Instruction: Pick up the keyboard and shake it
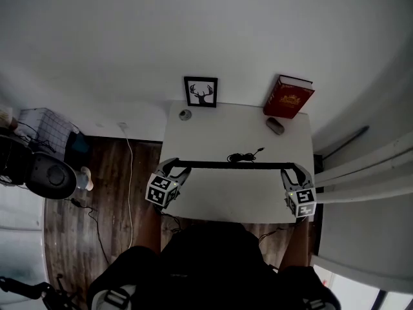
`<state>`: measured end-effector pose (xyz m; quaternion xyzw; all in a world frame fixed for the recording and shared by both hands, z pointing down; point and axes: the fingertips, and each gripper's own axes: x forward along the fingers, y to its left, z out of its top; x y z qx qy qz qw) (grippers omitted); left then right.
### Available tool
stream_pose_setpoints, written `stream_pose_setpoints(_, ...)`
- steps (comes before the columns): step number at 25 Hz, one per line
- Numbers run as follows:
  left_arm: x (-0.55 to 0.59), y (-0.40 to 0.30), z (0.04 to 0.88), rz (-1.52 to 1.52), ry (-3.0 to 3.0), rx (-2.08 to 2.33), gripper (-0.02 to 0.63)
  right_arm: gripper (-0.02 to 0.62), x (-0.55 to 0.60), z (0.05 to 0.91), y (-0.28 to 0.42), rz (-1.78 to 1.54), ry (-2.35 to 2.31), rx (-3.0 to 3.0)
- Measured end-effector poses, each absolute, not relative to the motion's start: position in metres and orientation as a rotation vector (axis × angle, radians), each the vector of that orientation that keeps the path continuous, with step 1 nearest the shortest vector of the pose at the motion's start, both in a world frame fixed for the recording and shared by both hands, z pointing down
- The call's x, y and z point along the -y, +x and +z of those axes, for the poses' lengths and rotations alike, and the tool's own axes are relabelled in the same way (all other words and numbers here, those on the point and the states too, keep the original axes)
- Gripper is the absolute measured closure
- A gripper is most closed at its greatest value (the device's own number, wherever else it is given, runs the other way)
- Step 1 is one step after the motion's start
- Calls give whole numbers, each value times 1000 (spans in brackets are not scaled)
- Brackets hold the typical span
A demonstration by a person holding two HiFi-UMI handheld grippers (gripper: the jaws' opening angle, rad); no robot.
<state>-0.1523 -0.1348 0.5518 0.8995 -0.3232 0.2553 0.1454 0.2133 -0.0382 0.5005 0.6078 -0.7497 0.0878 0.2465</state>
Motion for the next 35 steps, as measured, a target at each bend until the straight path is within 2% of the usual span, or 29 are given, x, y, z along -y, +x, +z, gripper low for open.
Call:
stream_pose_setpoints(17,121,-132,631,950,2473,759,379,425,8,608,228,590,1574,1952)
stream_pose_setpoints(35,161,-118,640,935,2399,722,377,420,53,621,239,681,1458,2067)
